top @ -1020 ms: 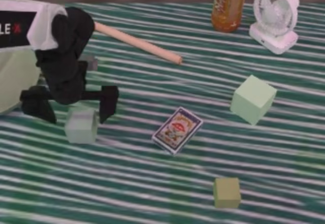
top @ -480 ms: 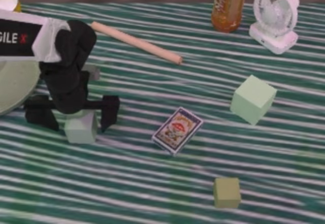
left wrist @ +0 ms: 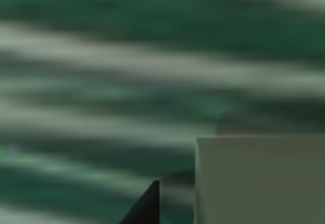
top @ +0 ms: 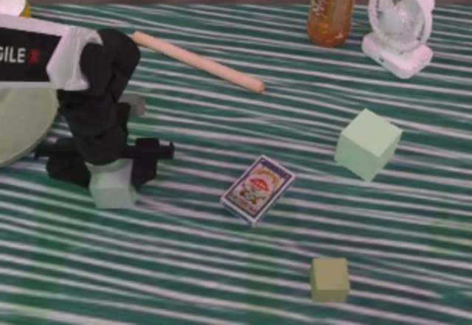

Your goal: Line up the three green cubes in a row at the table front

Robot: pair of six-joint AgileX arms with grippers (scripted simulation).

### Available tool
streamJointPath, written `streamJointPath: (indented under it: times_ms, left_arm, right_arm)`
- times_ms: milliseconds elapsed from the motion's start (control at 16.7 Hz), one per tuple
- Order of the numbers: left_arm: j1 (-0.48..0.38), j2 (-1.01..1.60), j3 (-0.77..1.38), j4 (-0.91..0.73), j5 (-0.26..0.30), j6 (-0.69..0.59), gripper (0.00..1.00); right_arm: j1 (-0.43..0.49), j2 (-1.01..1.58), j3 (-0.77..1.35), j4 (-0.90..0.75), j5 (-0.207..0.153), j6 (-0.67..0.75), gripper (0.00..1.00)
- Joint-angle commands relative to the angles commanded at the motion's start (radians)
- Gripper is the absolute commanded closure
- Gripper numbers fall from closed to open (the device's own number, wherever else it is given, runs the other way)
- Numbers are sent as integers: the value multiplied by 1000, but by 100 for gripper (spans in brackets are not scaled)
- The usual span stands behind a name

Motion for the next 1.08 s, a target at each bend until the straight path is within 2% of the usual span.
streamJointPath:
  times_ms: [240,300,840,1080]
  left_arm:
    - [0,0,0,0,0,0,98]
    - [0,0,0,0,0,0,100]
    - [2,-26,10,-14,-6,4,100]
    - [11,-68,73,-123,-7,0,100]
  right_arm:
    - [0,0,0,0,0,0,0]
    - [0,0,0,0,0,0,0]
    - [0,0,0,0,0,0,0]
    - [0,0,0,0,0,0,0]
